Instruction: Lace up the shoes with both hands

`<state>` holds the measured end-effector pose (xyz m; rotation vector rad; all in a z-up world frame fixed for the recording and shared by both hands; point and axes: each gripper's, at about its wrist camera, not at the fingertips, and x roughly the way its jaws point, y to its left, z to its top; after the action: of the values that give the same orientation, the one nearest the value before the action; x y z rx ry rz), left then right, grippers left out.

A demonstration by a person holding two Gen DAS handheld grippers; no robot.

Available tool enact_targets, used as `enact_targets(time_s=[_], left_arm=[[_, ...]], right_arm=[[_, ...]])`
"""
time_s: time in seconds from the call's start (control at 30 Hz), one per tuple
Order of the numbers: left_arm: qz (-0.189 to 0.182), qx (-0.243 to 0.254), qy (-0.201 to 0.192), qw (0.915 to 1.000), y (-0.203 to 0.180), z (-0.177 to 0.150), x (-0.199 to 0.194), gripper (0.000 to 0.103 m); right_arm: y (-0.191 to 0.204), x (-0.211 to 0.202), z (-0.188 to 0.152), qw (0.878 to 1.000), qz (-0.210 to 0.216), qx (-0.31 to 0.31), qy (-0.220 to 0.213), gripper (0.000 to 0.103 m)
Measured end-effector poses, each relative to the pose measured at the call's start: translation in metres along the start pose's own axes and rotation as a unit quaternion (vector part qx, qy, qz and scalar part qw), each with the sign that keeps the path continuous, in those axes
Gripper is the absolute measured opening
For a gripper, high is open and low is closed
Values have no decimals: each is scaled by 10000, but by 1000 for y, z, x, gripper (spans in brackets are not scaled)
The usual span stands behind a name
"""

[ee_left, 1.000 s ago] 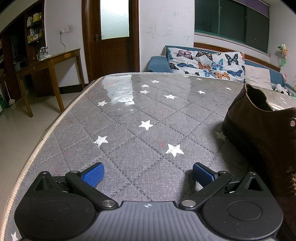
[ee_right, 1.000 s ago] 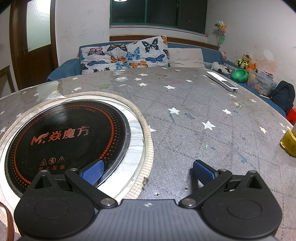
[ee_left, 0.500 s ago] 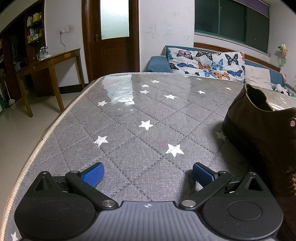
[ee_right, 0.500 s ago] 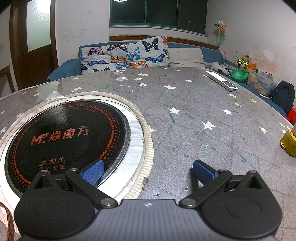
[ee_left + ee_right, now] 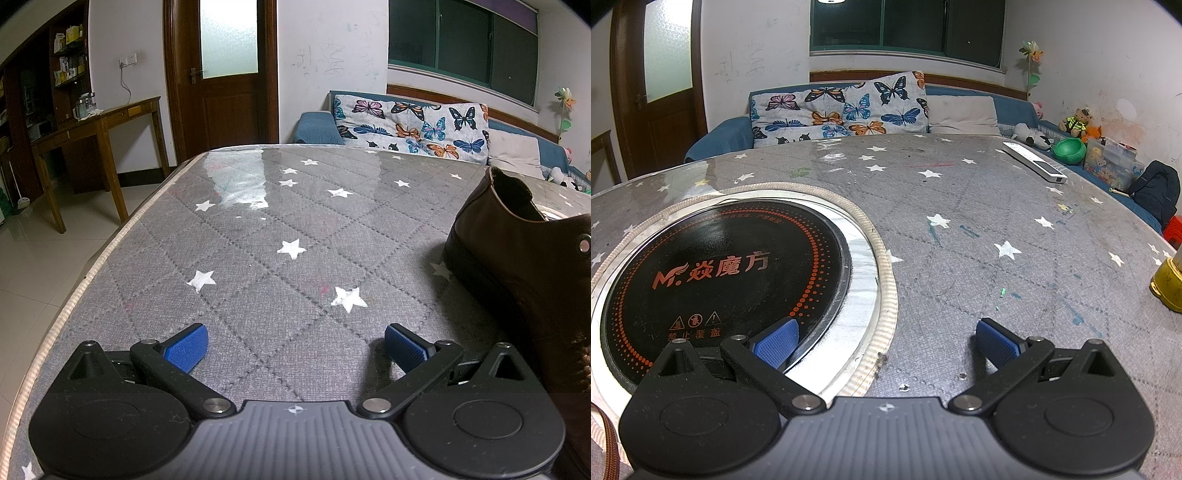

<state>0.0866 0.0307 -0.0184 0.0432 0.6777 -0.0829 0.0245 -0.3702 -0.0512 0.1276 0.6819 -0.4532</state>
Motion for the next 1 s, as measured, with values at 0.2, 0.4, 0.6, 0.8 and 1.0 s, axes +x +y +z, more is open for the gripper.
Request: enact_targets(time_s=[0.2, 0.4, 0.6, 0.8, 1.0], left_arm=[[-1, -2, 0, 10000, 0, 0, 0, 103], [-1, -4, 0, 10000, -1, 0, 0, 103], [-5, -9, 2, 10000, -1, 0, -1, 103], [-5, -10, 2, 10000, -3, 1, -1, 103], [-6, -12, 0, 10000, 1, 1, -1, 103]], right_arm=[[0, 0, 0, 10000, -7, -8, 7, 103], [0, 0, 1, 10000, -6, -8, 11, 103], [0, 0, 1, 10000, -6, -8, 11, 103], [0, 0, 1, 10000, -7, -9, 9, 103], [0, 0, 1, 10000, -14, -16, 7, 103]])
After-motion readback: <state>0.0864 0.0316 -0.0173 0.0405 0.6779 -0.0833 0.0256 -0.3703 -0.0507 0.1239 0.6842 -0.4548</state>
